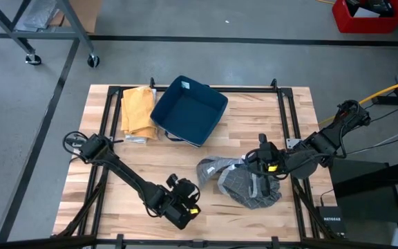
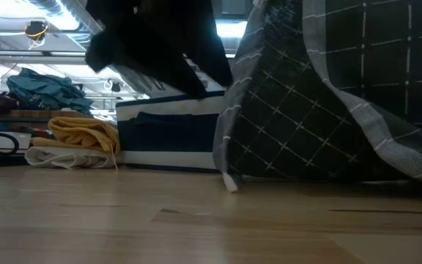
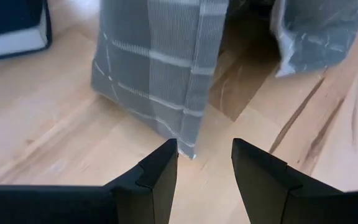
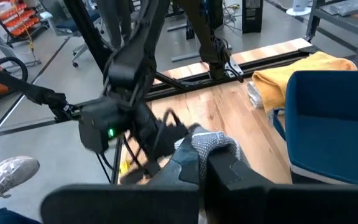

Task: Fold towel
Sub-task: Fold the gray patterned towel

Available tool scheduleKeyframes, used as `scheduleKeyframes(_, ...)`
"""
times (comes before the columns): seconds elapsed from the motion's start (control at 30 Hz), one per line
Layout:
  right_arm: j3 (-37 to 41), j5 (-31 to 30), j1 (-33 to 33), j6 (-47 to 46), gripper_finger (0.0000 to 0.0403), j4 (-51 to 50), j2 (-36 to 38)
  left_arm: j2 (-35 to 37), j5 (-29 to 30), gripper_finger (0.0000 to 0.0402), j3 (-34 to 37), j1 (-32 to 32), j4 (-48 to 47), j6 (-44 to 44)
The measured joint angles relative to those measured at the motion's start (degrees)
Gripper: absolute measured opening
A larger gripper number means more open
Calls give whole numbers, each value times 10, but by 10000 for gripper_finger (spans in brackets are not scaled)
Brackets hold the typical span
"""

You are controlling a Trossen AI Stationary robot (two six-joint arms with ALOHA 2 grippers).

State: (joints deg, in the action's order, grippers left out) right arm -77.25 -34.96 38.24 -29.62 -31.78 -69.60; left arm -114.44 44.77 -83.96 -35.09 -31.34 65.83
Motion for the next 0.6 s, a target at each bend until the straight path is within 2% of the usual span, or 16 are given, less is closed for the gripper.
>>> scheduleKeyframes(0.23,0,0,0,14,1,16,0,-55,-7,145,0,2,65,-19)
scheduleKeyframes(0.37,0,0,0,15,1,19,0,-68,-7,145,0,4,74,10)
scheduleKeyframes(0.6,0,-1,0,15,1,19,0,-74,-9,145,0,4,121,-3)
